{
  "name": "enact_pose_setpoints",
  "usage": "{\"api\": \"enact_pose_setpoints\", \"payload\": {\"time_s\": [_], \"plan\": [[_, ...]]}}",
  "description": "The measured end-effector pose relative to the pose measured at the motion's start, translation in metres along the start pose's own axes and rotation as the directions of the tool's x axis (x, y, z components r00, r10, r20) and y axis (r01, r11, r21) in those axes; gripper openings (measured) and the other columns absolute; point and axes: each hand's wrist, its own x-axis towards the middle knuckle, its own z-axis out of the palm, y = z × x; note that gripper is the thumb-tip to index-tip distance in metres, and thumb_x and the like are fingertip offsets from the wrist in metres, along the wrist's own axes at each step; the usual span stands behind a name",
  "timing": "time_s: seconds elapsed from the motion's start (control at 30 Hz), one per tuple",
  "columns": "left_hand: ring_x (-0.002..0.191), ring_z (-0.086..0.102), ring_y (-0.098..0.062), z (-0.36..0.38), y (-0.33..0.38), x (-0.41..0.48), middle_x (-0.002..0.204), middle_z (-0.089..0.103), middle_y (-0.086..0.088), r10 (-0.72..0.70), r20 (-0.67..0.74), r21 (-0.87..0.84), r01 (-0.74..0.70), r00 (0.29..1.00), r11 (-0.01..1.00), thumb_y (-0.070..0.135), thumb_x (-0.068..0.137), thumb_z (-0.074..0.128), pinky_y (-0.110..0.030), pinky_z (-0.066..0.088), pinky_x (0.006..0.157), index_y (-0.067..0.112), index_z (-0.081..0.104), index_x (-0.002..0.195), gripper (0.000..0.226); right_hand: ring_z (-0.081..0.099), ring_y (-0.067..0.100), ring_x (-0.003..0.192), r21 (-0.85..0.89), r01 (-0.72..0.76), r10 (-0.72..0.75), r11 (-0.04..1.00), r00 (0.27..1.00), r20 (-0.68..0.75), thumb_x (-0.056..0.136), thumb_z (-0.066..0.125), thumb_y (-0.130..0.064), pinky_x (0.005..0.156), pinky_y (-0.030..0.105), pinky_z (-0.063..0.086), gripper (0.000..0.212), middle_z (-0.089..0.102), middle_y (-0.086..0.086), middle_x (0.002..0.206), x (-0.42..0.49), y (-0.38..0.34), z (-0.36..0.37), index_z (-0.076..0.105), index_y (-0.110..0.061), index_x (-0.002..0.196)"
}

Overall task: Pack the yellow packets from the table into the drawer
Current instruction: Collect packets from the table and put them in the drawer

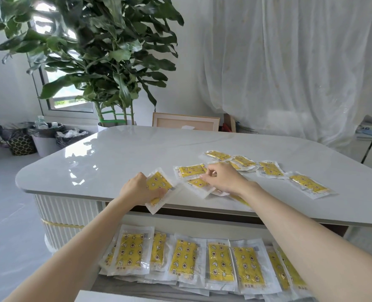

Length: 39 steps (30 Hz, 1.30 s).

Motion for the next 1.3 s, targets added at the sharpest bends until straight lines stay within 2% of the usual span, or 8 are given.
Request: {"api": "enact_pose_setpoints", "payload": {"time_s": [0.1, 0.2, 0.33, 0.5, 0.67, 0.83, 1.0, 1.3], "plan": [[0.085, 0.052, -0.02, -0.002, -0.001, -0.003, 0.098, 0.053, -0.004, -0.007, -0.014, -0.028, 0.007, 1.0, 1.0, 0.048, 0.083, 0.065, -0.026, 0.04, 0.063, 0.009, 0.043, 0.106, 0.05, 0.055, 0.018, 0.067, 0.079, -0.041, 0.051, 0.996, 0.991, -0.124, 0.091, 0.057, -0.034, 0.063, 0.028, 0.043, 0.034, 0.065, 0.007, 0.078, 0.001, -0.005, -0.003, 0.064, -0.004, 0.077], [0.085, 0.051, -0.021, -0.004, -0.001, -0.002, 0.097, 0.052, -0.003, -0.004, -0.016, -0.093, 0.003, 1.0, 0.996, 0.042, 0.084, 0.065, -0.026, 0.041, 0.064, 0.011, 0.04, 0.102, 0.044, 0.054, 0.017, 0.087, 0.132, -0.125, 0.156, 0.983, 0.955, -0.251, 0.088, 0.06, -0.036, 0.064, 0.027, 0.04, 0.03, 0.058, 0.002, 0.097, 0.008, -0.016, -0.001, 0.06, -0.008, 0.098], [0.081, 0.055, -0.02, -0.006, -0.002, 0.004, 0.096, 0.057, -0.006, -0.005, 0.022, -0.211, 0.01, 1.0, 0.977, 0.035, 0.086, 0.065, -0.022, 0.042, 0.057, 0.008, 0.046, 0.1, 0.036, 0.032, 0.034, 0.136, 0.099, -0.354, 0.358, 0.93, 0.933, -0.028, 0.086, 0.049, -0.062, 0.103, 0.042, 0.035, 0.086, 0.039, 0.01, 0.146, 0.02, -0.029, 0.011, 0.021, -0.011, 0.149], [0.069, 0.052, -0.014, -0.01, 0.003, 0.003, 0.074, 0.05, 0.002, -0.037, 0.035, -0.353, 0.047, 0.999, 0.935, 0.027, 0.089, 0.064, -0.018, 0.04, 0.053, 0.011, 0.045, 0.085, 0.025, 0.007, 0.037, 0.146, 0.013, -0.431, 0.431, 0.902, 0.902, -0.017, 0.082, 0.053, -0.067, 0.115, 0.047, 0.015, 0.104, 0.02, 0.015, 0.157, 0.026, -0.037, 0.028, 0.001, -0.01, 0.152], [0.083, 0.059, -0.023, -0.014, 0.005, 0.003, 0.077, 0.056, 0.0, -0.072, 0.064, -0.51, 0.094, 0.995, 0.855, 0.026, 0.087, 0.067, -0.031, 0.052, 0.07, 0.015, 0.047, 0.081, 0.024, 0.023, 0.034, 0.14, 0.025, -0.489, 0.488, 0.872, 0.864, -0.125, 0.072, 0.073, -0.055, 0.113, 0.047, 0.021, 0.096, 0.036, 0.014, 0.147, 0.038, -0.04, 0.04, 0.026, -0.012, 0.144], [0.066, 0.058, -0.014, -0.017, 0.003, 0.005, 0.077, 0.057, -0.001, -0.101, 0.054, -0.582, 0.113, 0.993, 0.805, 0.023, 0.087, 0.067, -0.025, 0.047, 0.053, 0.017, 0.044, 0.077, 0.026, 0.045, 0.027, 0.123, 0.167, -0.394, 0.42, 0.904, 0.893, -0.162, 0.068, 0.082, -0.036, 0.104, 0.041, 0.038, 0.07, 0.057, 0.004, 0.126, 0.046, -0.037, 0.043, 0.048, -0.023, 0.129], [0.083, 0.06, -0.021, -0.021, 0.0, 0.002, 0.078, 0.057, 0.001, -0.095, 0.015, -0.587, 0.085, 0.995, 0.805, 0.025, 0.086, 0.068, -0.023, 0.047, 0.061, 0.015, 0.049, 0.085, 0.022, 0.054, 0.026, 0.118, 0.313, -0.328, 0.389, 0.891, 0.907, -0.158, 0.065, 0.086, -0.021, 0.097, 0.04, 0.048, 0.059, 0.064, 0.003, 0.122, 0.044, -0.037, 0.041, 0.064, -0.021, 0.119], [0.07, 0.059, -0.014, -0.028, 0.003, -0.011, 0.087, 0.061, -0.004, -0.092, 0.002, -0.709, 0.066, 0.996, 0.702, 0.024, 0.087, 0.067, -0.023, 0.049, 0.06, 0.008, 0.05, 0.103, 0.029, 0.06, 0.02, 0.114, 0.483, -0.096, 0.291, 0.871, 0.892, -0.347, 0.086, 0.062, 0.002, 0.076, 0.019, 0.045, 0.03, 0.06, 0.003, 0.132, 0.026, -0.048, 0.021, 0.074, -0.019, 0.104]]}}
